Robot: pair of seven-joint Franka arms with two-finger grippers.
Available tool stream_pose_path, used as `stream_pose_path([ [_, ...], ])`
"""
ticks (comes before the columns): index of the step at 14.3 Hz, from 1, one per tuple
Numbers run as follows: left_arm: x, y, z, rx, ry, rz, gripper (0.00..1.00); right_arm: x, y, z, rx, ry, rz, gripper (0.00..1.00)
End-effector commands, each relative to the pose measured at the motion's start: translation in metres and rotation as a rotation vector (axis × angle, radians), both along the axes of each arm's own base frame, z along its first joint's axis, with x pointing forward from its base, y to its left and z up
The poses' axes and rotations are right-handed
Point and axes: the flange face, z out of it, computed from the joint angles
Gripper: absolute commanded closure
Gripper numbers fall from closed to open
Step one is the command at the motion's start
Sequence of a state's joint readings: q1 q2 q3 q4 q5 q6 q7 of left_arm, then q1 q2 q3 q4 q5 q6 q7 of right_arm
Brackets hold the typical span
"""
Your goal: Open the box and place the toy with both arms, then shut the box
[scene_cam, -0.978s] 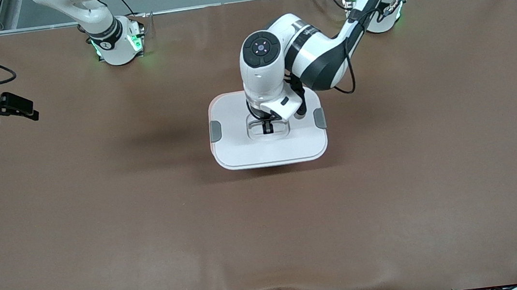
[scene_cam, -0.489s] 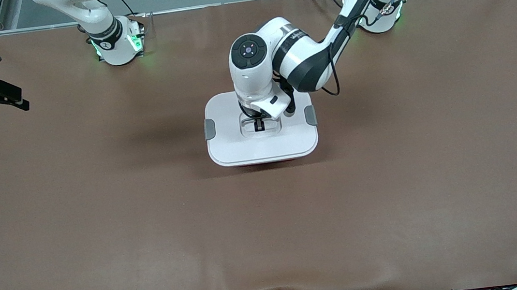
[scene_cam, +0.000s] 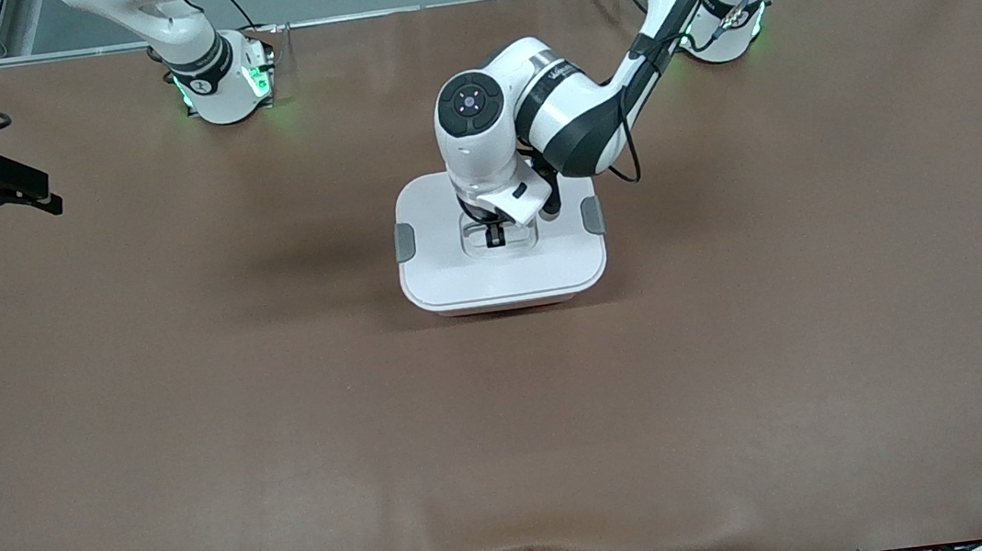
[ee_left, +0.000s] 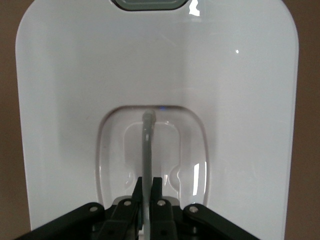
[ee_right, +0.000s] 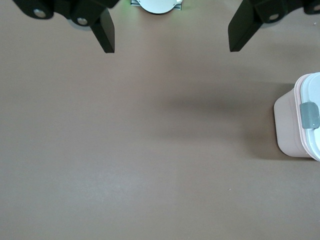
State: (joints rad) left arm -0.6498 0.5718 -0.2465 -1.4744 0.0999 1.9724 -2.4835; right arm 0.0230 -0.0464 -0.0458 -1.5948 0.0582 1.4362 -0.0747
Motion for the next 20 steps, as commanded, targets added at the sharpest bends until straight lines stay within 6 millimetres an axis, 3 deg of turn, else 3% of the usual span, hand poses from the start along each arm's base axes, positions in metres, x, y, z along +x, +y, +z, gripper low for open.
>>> stream_pose_path([
  [1, -0.007, -0.003, 0.002, 0.013, -0.032, 0.004, 1.00, -0.003, -0.004, 0.000, 0.019, 0.004, 0.007, 0.00],
  [5, -0.014, -0.009, 0.001, 0.015, -0.031, -0.001, 1.00, -0.003, -0.007, 0.000, 0.016, 0.002, 0.034, 0.00],
  [14, -0.003, -0.007, -0.009, 0.000, -0.058, 0.003, 1.00, 0.003, -0.004, 0.004, 0.004, -0.015, -0.015, 0.00],
  [20, -0.008, -0.010, -0.013, 0.008, -0.054, -0.002, 1.00, 0.009, -0.005, 0.009, -0.005, -0.057, -0.039, 0.00],
])
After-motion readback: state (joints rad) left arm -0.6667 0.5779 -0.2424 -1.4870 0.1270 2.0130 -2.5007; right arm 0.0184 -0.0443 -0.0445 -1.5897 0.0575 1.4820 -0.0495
